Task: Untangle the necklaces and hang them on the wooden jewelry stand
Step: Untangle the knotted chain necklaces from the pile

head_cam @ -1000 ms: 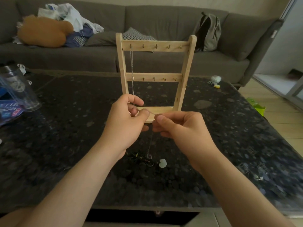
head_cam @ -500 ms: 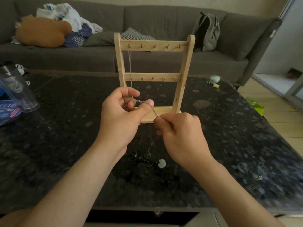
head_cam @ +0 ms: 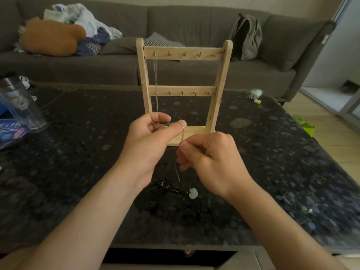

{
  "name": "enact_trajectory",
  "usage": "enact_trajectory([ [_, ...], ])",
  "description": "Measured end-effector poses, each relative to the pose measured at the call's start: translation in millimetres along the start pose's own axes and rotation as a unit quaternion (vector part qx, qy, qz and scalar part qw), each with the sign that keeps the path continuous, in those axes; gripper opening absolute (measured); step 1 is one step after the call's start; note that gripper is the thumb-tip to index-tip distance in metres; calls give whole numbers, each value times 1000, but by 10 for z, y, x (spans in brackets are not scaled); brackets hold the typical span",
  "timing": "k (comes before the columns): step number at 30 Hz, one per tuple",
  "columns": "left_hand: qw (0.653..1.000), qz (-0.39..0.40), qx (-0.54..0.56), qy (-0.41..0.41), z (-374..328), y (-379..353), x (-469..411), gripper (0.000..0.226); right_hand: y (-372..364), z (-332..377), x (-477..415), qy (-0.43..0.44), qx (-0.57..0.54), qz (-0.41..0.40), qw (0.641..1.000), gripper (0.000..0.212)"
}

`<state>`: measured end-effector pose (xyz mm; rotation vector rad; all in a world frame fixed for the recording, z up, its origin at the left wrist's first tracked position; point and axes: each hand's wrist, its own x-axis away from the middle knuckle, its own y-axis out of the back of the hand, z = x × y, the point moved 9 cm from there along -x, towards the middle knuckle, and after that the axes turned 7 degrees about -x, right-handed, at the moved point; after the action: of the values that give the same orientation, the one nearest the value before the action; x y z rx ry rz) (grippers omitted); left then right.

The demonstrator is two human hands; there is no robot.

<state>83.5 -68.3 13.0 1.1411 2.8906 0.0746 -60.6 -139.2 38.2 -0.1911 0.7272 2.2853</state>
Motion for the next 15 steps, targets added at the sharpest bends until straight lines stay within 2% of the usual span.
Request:
enact_trajectory([
  [3,998,40,24,35,18,-88,27,25,23,62,-7,36,47,2,998,33],
  [6,999,47,5,19,-30,-98,51,19,156,115,17,52,73,-74,993,27],
  [9,999,27,-36,-17,-90,-47,84,15,269,67,78,-5,-13,-130,991,13],
  [13,999,22,-23,-41,-155,-21,191,12,269,8,153,-65,-113,-122,984,8],
  [15,998,12,-31,-51,-192,12,256,12,250,39,201,-73,-113,-110,985,9],
])
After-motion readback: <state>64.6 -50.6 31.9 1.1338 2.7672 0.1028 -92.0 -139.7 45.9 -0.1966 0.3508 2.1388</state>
